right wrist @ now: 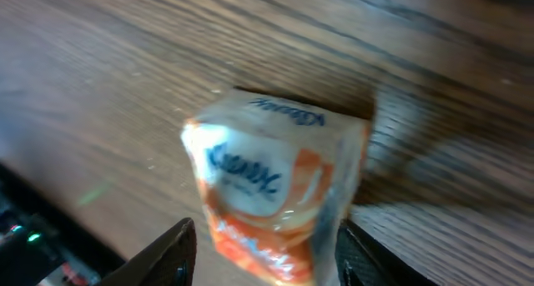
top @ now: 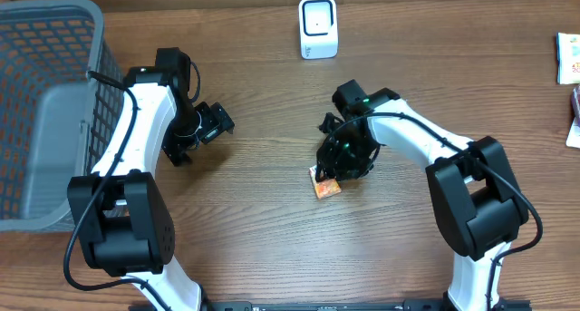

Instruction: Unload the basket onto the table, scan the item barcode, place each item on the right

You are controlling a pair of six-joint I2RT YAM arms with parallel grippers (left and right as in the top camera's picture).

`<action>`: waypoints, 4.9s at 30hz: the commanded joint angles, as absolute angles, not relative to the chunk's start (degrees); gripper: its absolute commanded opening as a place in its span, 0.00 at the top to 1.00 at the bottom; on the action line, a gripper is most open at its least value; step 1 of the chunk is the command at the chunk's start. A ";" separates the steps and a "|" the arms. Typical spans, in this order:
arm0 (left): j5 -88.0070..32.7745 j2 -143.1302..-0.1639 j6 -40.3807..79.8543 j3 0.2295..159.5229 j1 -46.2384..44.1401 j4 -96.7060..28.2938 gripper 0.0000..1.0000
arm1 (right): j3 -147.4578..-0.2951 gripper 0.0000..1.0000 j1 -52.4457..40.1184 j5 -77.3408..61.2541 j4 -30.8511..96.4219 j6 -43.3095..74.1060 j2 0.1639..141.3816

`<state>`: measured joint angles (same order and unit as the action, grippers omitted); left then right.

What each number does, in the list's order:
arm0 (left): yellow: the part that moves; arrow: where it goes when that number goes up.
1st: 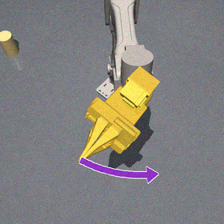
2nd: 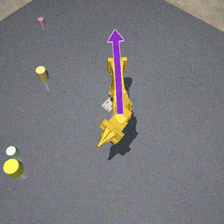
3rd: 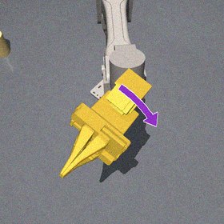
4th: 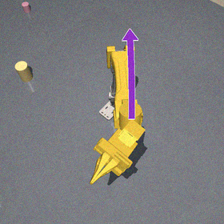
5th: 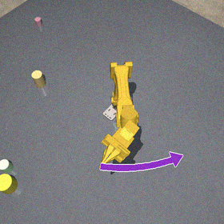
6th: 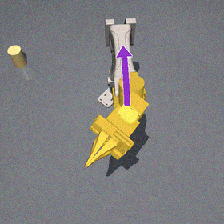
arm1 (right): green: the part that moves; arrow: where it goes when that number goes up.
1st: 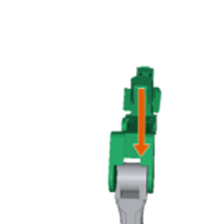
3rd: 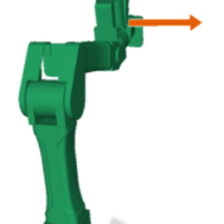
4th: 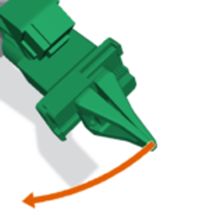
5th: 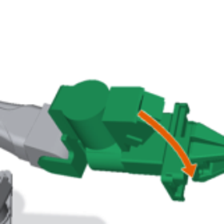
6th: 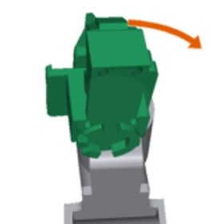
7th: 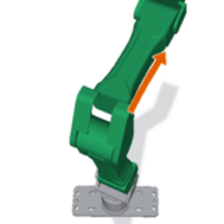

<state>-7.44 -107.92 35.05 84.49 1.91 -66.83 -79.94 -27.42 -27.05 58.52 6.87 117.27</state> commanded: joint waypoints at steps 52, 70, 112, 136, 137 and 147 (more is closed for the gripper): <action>-7.01 -108.12 36.01 85.67 1.85 -66.78 0.01 | -108.99 0.96 -19.90 17.19 49.54 13.50 115.74; -7.01 -108.12 36.01 85.67 1.85 -66.78 0.00 | -108.97 0.96 -27.22 32.95 13.41 -56.38 123.11; -7.03 -108.12 36.01 85.67 1.85 -66.76 0.00 | -108.95 0.96 -19.16 45.50 -4.64 -46.92 131.28; -7.01 -108.12 36.01 85.67 1.85 -66.76 0.00 | -108.95 0.96 32.08 13.87 49.84 19.99 115.52; -7.03 -108.12 36.01 85.67 1.85 -66.78 0.00 | -108.92 0.96 33.74 11.97 49.98 20.69 115.52; -7.01 -108.12 36.01 85.67 1.85 -66.78 0.01 | -108.92 0.61 41.28 9.69 51.20 21.12 115.63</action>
